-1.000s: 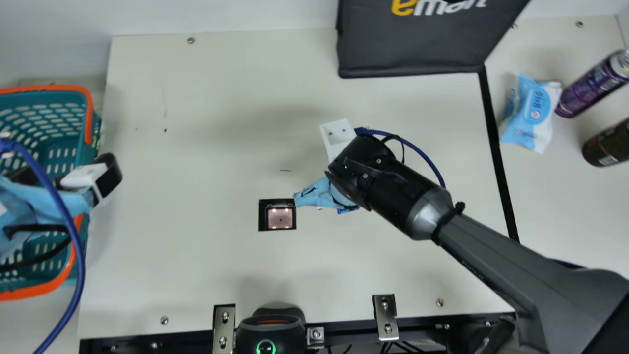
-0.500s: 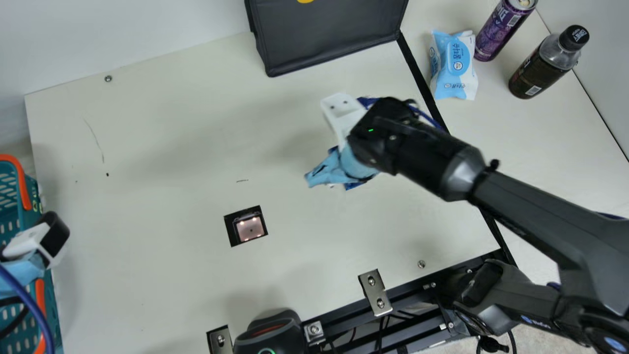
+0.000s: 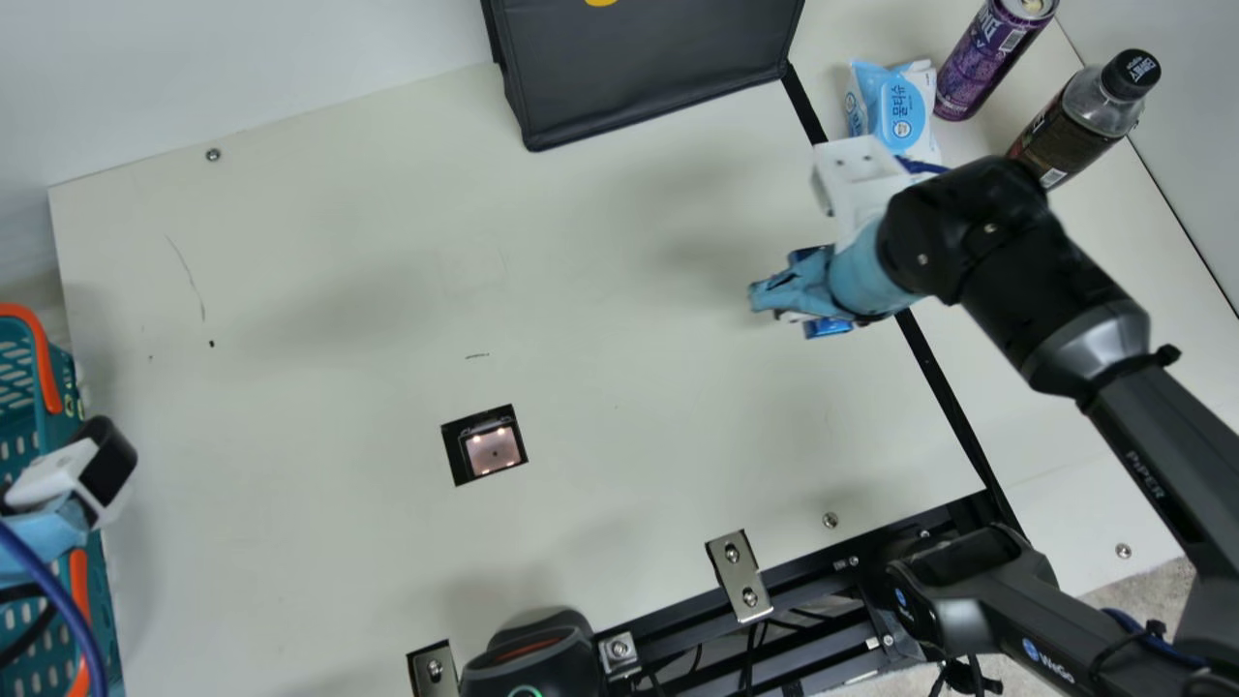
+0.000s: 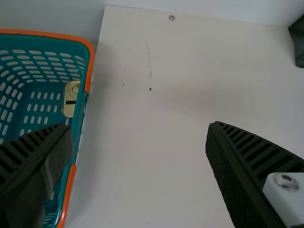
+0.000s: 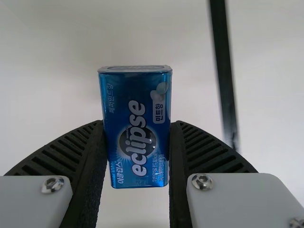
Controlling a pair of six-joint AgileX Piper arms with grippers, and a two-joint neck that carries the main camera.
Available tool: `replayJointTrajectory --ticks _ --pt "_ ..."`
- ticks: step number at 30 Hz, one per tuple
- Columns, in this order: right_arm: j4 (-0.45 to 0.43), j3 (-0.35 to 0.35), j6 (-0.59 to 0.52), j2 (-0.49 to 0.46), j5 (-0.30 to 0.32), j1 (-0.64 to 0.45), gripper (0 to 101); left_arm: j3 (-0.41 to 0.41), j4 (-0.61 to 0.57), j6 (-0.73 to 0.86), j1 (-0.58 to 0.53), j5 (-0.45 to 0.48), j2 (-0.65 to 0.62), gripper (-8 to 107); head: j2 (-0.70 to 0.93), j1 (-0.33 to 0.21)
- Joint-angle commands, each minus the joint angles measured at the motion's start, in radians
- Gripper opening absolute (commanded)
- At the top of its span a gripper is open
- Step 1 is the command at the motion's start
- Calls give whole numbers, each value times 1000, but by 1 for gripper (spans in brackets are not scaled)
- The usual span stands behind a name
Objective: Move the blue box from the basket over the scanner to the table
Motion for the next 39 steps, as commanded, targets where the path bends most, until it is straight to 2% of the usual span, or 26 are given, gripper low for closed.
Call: replayJointTrajectory --ticks 1,10,19,27,39 --pt "0 3 -66 5 -10 -121 0 0 0 0 0 0 0 90 -2 -29" --pt "-9 0 -212 51 -54 -335 0 0 0 0 0 0 0 90 -2 -29" --pt "-37 -28 -276 130 -106 -448 0 0 0 0 0 0 0 90 -2 -29" --pt "-56 -64 -244 220 -140 -463 0 0 0 0 0 0 0 90 -2 -29" --pt "-98 -120 -93 361 -167 -431 0 0 0 0 0 0 0 90 -2 -29"
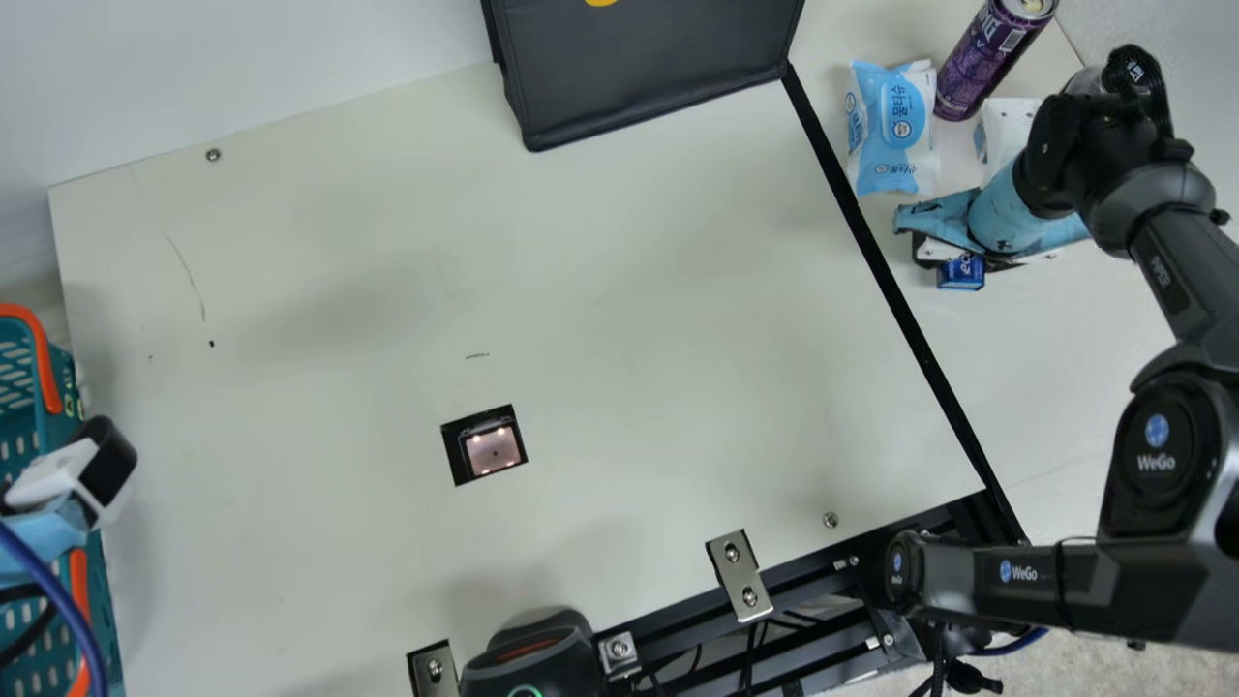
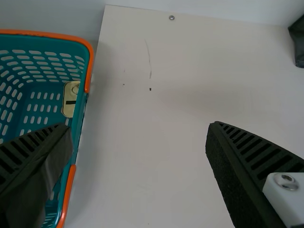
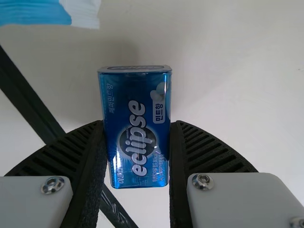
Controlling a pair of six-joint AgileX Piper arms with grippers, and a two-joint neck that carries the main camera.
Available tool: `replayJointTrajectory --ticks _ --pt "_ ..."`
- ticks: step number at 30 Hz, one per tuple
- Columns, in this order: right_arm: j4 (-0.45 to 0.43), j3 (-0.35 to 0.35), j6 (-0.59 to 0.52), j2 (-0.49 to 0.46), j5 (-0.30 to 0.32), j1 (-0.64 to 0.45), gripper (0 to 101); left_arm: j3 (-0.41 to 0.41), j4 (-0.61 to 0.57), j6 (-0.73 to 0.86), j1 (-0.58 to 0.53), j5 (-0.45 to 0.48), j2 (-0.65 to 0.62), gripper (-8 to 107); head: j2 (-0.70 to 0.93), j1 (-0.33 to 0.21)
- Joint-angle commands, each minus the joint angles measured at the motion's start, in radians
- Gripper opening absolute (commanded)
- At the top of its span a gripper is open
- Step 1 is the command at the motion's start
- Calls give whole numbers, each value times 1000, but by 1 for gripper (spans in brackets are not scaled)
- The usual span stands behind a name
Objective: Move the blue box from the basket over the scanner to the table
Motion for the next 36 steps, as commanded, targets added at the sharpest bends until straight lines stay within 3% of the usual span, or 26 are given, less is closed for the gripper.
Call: replayJointTrajectory --ticks 1,6,22,34,36 --pt "-9 -5 28 21 -3 4 0 0 0 0 0 0 0 90 -2 -30" --pt "-20 -19 72 59 -13 16 0 0 0 0 0 0 0 90 -2 -30" --pt "-19 -49 146 101 -13 31 53 0 0 0 0 0 0 90 -2 -30" --pt "-52 -49 174 60 9 38 94 0 0 0 0 0 0 90 -2 -30" --pt "-61 -49 181 39 25 44 95 0 0 0 0 0 0 90 -2 -30"
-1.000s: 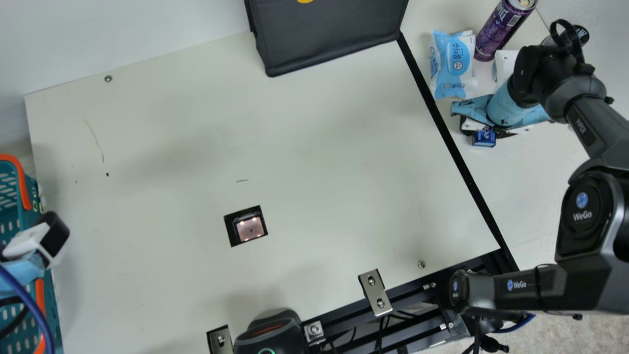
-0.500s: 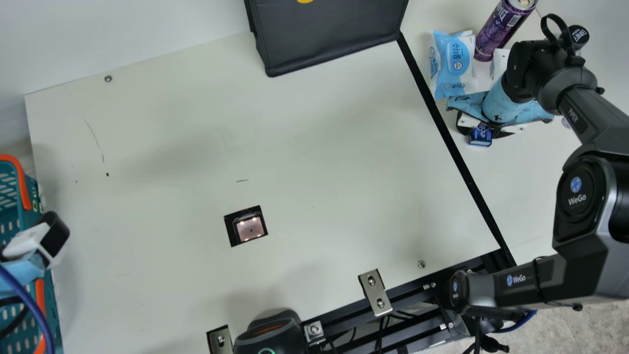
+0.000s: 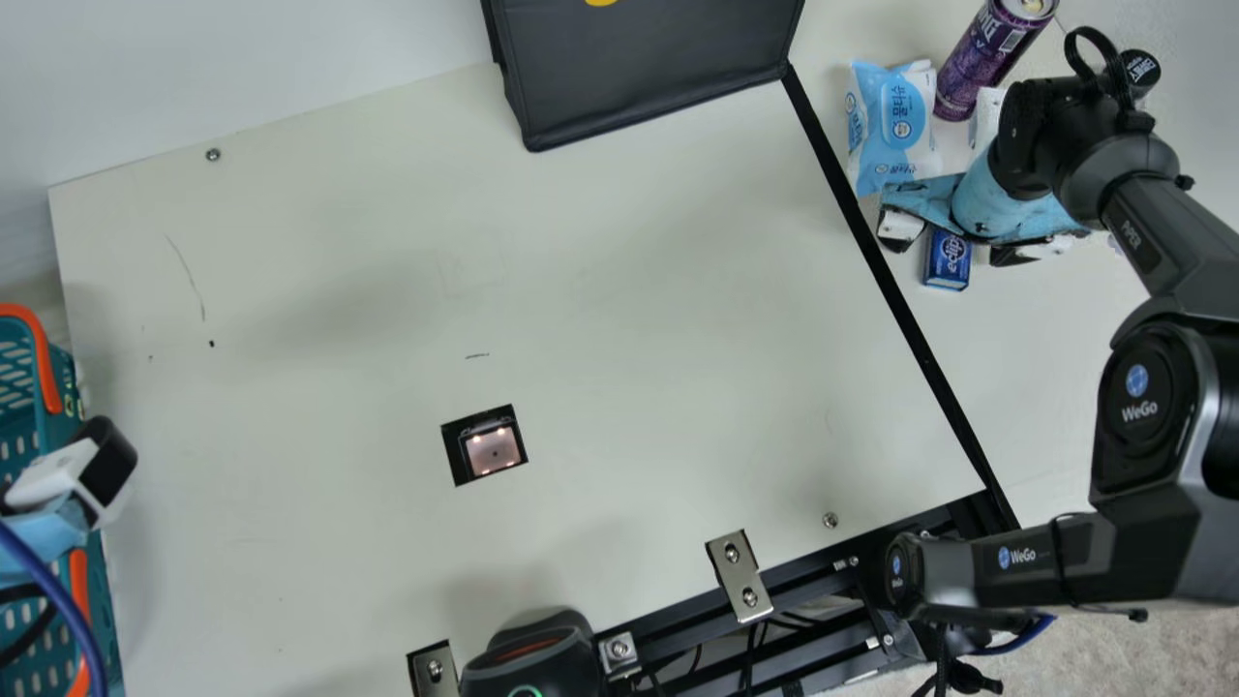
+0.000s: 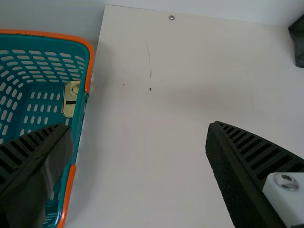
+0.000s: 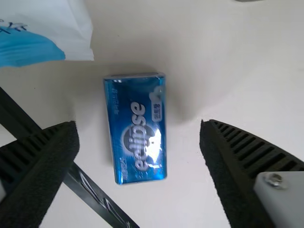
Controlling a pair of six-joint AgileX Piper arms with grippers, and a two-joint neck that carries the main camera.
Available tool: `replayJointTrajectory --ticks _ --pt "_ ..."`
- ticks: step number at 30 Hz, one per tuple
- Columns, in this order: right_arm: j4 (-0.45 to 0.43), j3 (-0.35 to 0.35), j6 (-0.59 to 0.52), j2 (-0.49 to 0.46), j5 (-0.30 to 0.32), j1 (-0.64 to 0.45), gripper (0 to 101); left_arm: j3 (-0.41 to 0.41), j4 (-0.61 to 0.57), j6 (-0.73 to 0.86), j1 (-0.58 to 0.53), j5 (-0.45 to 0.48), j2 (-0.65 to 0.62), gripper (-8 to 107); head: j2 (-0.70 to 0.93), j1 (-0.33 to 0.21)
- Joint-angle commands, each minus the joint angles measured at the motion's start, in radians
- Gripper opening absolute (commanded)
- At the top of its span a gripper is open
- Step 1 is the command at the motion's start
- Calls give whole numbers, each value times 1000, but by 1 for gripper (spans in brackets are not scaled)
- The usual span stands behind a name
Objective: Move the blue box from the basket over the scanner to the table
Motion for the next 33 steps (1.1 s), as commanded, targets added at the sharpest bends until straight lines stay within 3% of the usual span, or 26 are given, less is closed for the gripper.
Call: replayJointTrajectory --ticks 1,8,22,31,33 --pt "-14 -1 6 -25 24 6 95 0 0 0 0 0 0 90 -2 -30" --pt "-20 -12 22 -139 93 47 95 0 0 0 0 0 0 90 -2 -30" --pt "85 -90 32 -397 234 160 95 0 0 0 0 0 0 90 -2 -30" --pt "126 -133 97 -569 315 269 95 0 0 0 0 0 0 90 -2 -30" --pt "130 -132 58 -565 311 268 95 -32 -11 34 17 35 -24 90 44 -30"
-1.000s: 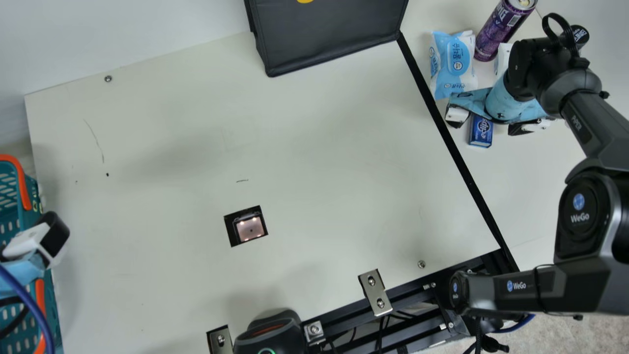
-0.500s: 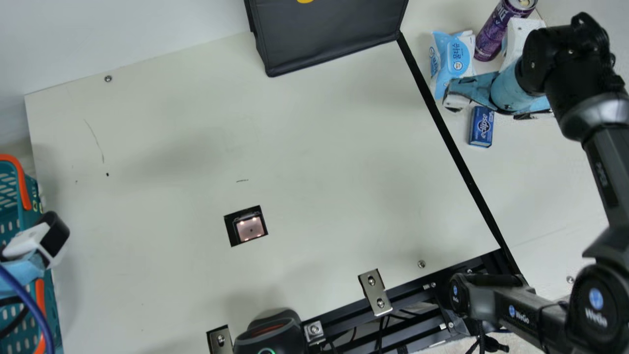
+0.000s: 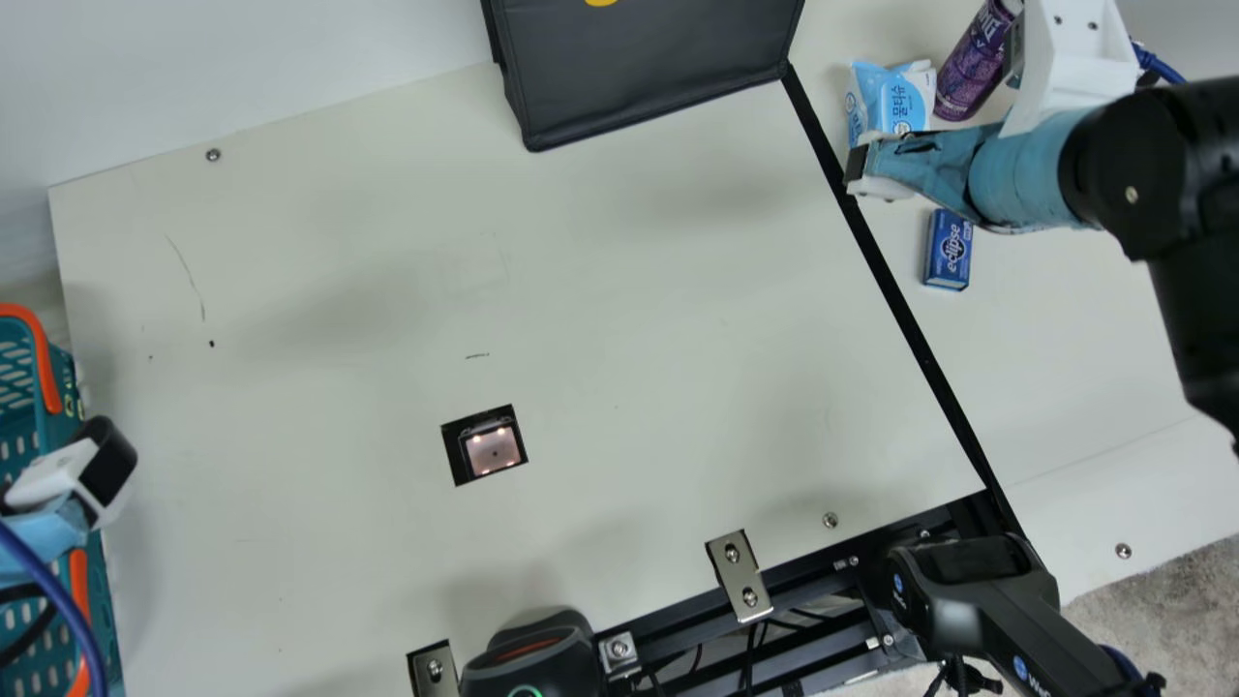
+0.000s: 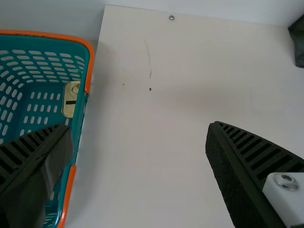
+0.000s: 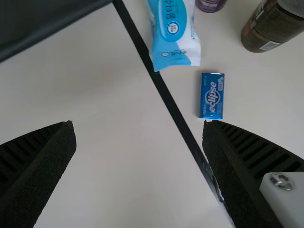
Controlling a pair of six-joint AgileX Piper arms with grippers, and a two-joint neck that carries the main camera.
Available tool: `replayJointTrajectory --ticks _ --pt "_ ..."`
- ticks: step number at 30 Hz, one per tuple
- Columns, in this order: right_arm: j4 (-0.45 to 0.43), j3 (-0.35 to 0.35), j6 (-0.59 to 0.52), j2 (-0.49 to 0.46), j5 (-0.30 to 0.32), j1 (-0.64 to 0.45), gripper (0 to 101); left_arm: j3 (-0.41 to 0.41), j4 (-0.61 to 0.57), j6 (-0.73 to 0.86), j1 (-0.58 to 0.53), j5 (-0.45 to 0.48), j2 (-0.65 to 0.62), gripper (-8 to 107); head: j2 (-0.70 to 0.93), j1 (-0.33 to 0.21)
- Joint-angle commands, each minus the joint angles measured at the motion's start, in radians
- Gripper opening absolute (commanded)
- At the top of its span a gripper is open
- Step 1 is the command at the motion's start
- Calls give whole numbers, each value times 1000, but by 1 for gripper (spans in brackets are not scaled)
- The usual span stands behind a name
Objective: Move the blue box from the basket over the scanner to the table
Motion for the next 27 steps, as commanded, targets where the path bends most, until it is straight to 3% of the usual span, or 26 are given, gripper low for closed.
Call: replayJointTrajectory --ticks 1,11,22,27 --pt "2 0 -51 -18 -6 8 95 -42 -12 44 20 47 -31 90 66 -30" --pt "30 -9 -176 -193 12 103 95 -193 -66 206 100 213 -144 90 299 -30" --pt "61 -19 -314 -385 31 208 95 -193 -67 206 100 211 -147 90 345 -30" --pt "61 -19 -314 -389 40 209 95 -193 -67 206 100 211 -147 90 345 -30"
